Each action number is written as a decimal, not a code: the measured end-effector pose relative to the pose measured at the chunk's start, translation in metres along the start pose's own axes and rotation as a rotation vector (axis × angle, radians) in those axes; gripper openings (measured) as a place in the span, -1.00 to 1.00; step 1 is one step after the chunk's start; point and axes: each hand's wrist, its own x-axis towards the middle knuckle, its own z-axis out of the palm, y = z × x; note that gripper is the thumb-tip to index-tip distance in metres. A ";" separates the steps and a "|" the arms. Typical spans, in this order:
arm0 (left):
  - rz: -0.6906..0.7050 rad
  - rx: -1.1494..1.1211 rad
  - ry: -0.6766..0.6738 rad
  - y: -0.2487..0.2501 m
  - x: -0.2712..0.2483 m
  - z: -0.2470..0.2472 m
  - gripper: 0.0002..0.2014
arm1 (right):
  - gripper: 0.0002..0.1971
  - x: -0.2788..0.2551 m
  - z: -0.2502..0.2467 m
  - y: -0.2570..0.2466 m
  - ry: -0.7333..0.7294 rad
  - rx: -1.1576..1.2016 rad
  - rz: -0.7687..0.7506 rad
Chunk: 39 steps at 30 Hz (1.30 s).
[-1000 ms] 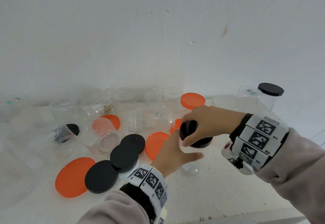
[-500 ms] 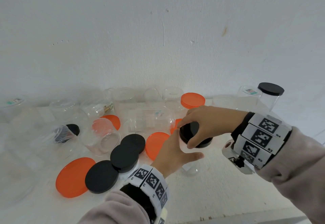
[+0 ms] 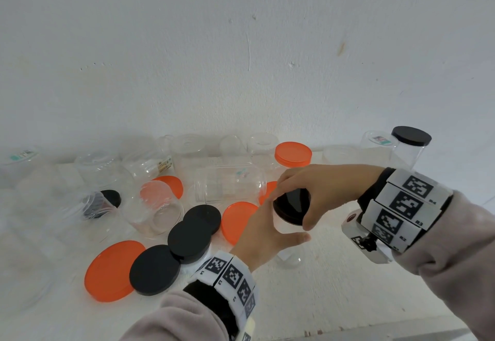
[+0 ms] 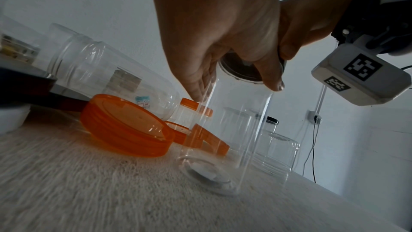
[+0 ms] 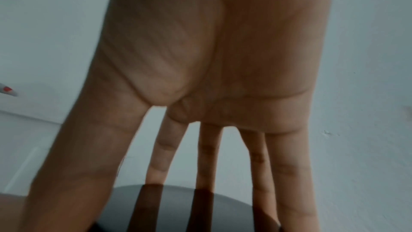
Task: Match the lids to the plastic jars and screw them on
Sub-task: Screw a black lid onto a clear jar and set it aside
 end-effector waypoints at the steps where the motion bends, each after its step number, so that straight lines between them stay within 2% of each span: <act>1: 0.001 0.005 0.002 0.000 0.000 0.000 -0.22 | -0.31 0.001 0.000 0.000 0.010 -0.008 0.000; 9: -0.008 -0.025 -0.016 -0.003 -0.001 0.001 -0.24 | -0.36 0.009 0.011 0.000 0.150 -0.056 0.160; 12: -0.018 -0.022 -0.013 -0.003 0.000 0.001 -0.25 | -0.32 0.009 0.009 -0.004 0.105 -0.052 0.176; 17: -0.008 0.001 0.003 -0.001 0.000 0.001 -0.23 | -0.29 0.001 -0.001 -0.007 -0.040 -0.021 0.062; 22: 0.001 0.004 0.002 -0.002 0.000 0.001 -0.20 | -0.34 0.003 0.000 -0.006 -0.006 -0.050 0.057; 27: -0.005 -0.022 -0.006 -0.002 0.000 0.002 -0.22 | -0.35 0.008 0.005 -0.007 0.065 -0.090 0.152; 32: -0.015 -0.039 -0.012 -0.004 0.000 0.002 -0.25 | -0.30 0.009 0.009 -0.011 0.057 -0.116 0.225; 36: -0.017 -0.032 0.006 -0.003 0.000 0.002 -0.30 | -0.19 0.003 0.003 -0.013 -0.036 -0.083 0.149; 39: -0.006 -0.038 0.005 -0.003 0.000 0.003 -0.25 | -0.23 -0.001 0.000 -0.012 -0.067 -0.071 0.106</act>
